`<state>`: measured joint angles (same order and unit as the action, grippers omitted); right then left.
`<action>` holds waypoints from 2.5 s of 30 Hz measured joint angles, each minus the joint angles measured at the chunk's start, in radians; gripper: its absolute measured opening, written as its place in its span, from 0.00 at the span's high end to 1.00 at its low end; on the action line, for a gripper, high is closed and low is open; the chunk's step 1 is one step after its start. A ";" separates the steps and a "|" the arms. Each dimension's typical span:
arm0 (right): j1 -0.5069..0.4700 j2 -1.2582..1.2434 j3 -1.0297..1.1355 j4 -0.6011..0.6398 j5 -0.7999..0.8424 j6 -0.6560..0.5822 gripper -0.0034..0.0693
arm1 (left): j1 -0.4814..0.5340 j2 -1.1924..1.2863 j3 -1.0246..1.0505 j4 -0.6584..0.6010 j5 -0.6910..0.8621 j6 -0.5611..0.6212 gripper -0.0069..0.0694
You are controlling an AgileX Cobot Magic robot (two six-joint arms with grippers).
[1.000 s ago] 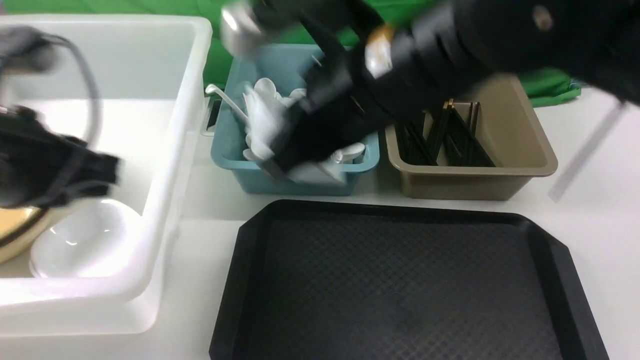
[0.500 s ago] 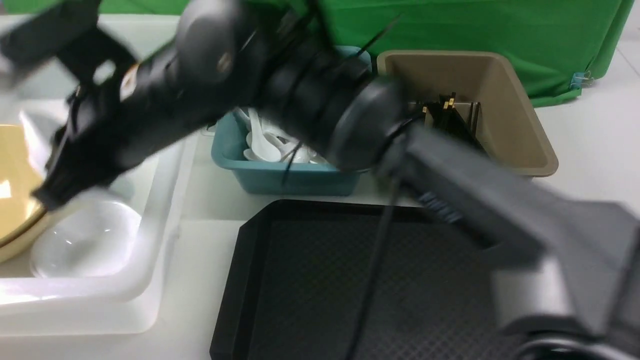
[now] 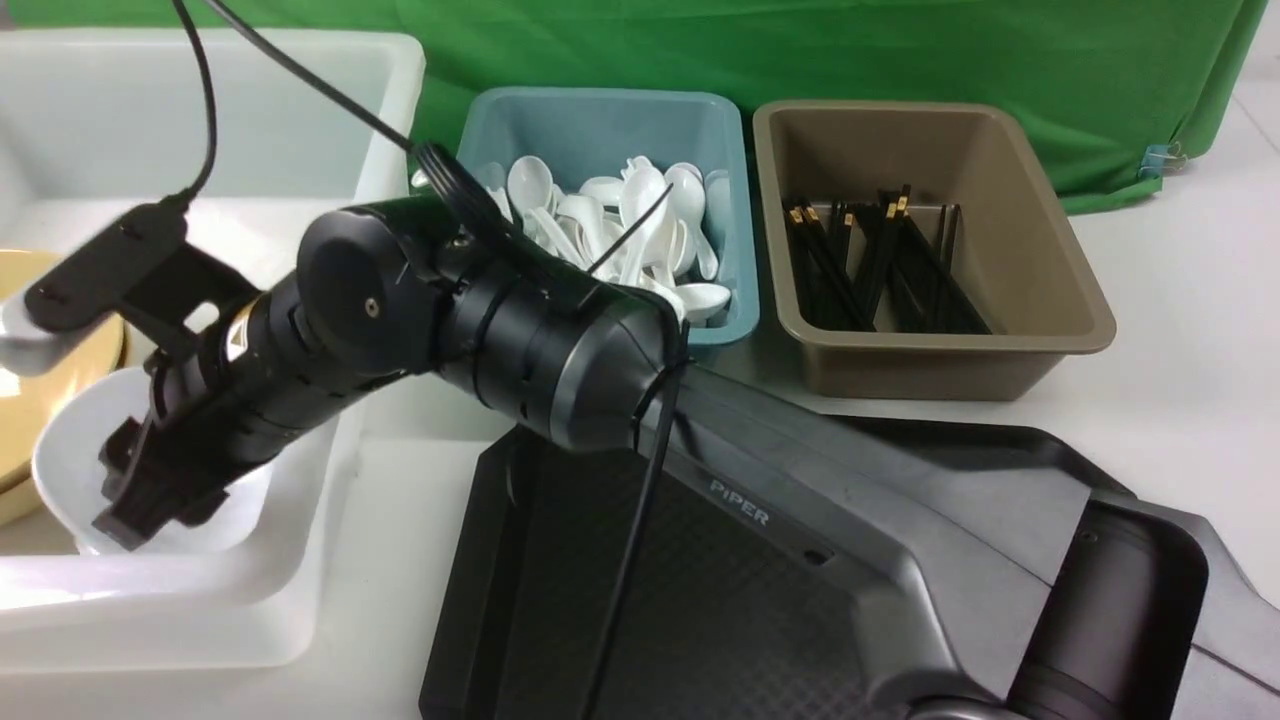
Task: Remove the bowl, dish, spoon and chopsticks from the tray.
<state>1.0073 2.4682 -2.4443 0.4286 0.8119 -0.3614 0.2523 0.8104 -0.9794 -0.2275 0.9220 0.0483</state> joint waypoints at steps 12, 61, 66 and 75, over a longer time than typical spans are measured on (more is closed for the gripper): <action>-0.034 -0.122 -0.120 -0.220 0.223 0.149 0.23 | 0.000 0.000 0.000 0.000 0.020 0.003 0.93; -0.188 -0.718 0.211 -0.665 0.405 0.199 0.94 | -0.174 0.434 -0.144 0.131 -0.064 0.068 0.92; -0.290 -0.854 0.313 -0.694 0.402 0.261 0.94 | -0.317 0.222 -0.144 -0.013 -0.060 0.198 0.92; -0.474 -1.386 0.889 -0.717 0.094 0.397 0.94 | -0.420 -0.181 -0.010 -0.059 -0.043 0.227 0.92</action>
<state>0.5336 1.0817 -1.5556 -0.2884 0.9055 0.0352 -0.1681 0.6297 -0.9894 -0.2864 0.8793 0.2754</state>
